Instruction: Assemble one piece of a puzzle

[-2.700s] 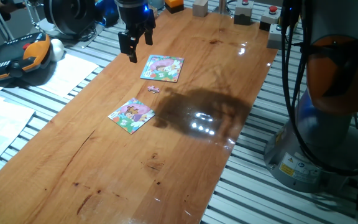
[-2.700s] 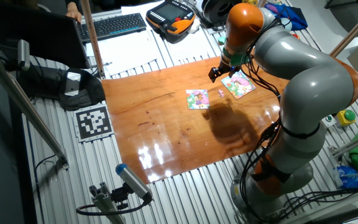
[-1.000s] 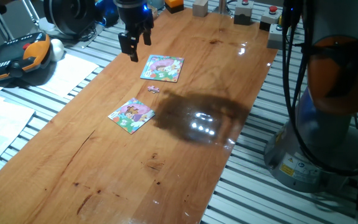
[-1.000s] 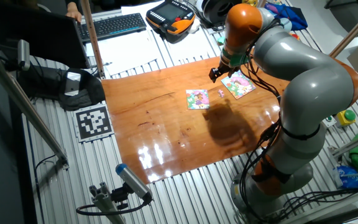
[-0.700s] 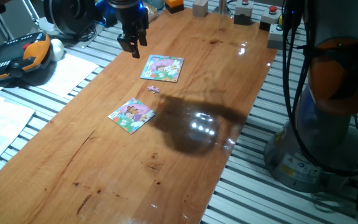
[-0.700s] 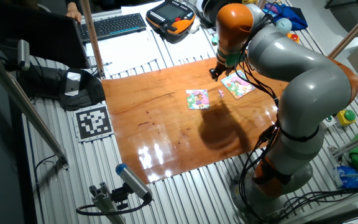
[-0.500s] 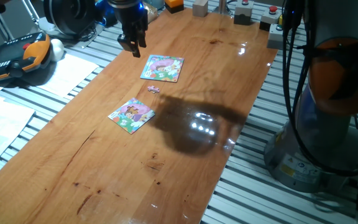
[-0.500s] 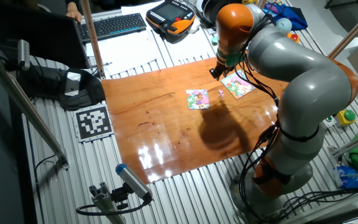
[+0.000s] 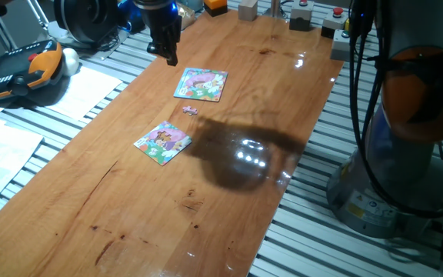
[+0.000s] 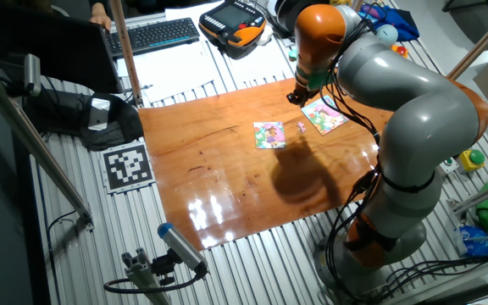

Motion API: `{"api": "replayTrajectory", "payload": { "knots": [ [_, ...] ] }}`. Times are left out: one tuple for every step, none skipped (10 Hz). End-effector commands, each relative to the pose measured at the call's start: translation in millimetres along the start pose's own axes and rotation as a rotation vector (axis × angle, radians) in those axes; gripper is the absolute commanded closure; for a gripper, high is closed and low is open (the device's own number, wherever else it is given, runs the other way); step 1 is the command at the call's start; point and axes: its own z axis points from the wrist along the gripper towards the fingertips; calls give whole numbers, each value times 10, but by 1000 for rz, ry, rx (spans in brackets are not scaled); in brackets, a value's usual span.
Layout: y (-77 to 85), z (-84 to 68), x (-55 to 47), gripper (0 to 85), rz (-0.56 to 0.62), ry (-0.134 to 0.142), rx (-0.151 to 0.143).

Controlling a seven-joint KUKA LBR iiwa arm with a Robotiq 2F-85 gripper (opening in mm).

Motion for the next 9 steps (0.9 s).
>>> {"api": "replayTrajectory", "payload": {
  "knots": [
    [0,1,0,850,-1,1,-2],
    [1,1,0,850,-1,1,-5],
    [2,6,-4,850,-1,2,-9],
    [1,10,-6,850,9,5,-30],
    [3,12,-8,850,16,8,-41],
    [-1,14,-9,850,27,16,-64],
    [1,17,-11,850,27,16,-59],
    [1,19,-13,850,27,16,-59],
    [1,30,-22,850,29,13,-56]
  ]
}}
